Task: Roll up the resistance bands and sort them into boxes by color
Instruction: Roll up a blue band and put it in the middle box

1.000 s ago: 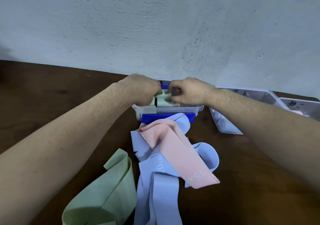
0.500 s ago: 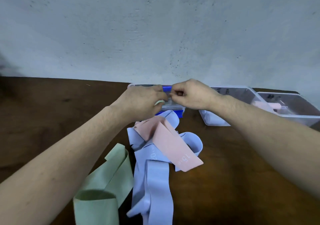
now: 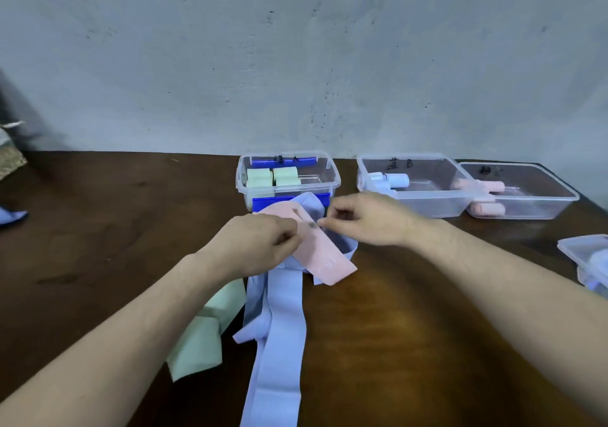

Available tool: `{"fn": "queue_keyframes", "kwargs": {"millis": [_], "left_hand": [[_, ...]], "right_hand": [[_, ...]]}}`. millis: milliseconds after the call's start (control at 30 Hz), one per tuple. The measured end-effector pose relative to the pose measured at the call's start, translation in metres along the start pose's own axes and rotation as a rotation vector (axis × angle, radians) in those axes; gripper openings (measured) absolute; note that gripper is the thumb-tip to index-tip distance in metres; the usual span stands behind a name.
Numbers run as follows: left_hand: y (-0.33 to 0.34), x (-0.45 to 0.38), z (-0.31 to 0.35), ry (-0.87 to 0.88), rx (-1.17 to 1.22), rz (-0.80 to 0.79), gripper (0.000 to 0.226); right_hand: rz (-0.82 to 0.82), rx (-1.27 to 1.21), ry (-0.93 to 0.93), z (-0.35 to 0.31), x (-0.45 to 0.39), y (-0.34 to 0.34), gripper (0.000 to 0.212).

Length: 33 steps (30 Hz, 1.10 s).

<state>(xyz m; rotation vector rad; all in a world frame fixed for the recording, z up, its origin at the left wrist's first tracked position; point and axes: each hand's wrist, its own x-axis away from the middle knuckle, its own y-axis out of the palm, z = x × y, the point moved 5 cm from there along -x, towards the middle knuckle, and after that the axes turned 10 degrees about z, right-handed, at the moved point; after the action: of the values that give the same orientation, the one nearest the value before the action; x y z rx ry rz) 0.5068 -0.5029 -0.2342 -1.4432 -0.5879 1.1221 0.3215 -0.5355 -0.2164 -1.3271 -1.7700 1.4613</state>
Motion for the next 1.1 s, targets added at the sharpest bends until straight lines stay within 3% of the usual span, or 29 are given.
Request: {"fn": "queue_keyframes", "kwargs": {"millis": [100, 233, 367, 567, 733, 867, 1100], "left_hand": [[0.004, 0.013, 0.016, 0.006, 0.038, -0.003, 0.033], [0.008, 0.02, 0.037, -0.009, 0.127, -0.05, 0.023], [0.013, 0.032, 0.062, 0.057, 0.065, -0.054, 0.03], [0.022, 0.047, 0.089, 0.039, 0.025, -0.102, 0.036], [0.035, 0.054, 0.117, 0.015, 0.054, -0.062, 0.028], [0.036, 0.054, 0.133, -0.098, 0.096, 0.02, 0.027], [0.04, 0.072, 0.132, -0.305, 0.112, 0.117, 0.033]], "right_hand": [[0.033, -0.058, 0.018, 0.012, 0.011, 0.004, 0.021], [-0.043, -0.072, 0.075, 0.028, 0.02, 0.014, 0.034], [-0.021, -0.038, 0.141, 0.036, 0.033, 0.012, 0.004], [-0.017, -0.164, 0.236, 0.048, 0.072, -0.003, 0.016], [-0.049, -0.229, 0.215, 0.052, 0.094, -0.015, 0.015], [0.032, -0.288, 0.201, 0.053, 0.109, -0.029, 0.027], [0.088, -0.315, 0.259, 0.069, 0.133, -0.05, 0.026]]}}
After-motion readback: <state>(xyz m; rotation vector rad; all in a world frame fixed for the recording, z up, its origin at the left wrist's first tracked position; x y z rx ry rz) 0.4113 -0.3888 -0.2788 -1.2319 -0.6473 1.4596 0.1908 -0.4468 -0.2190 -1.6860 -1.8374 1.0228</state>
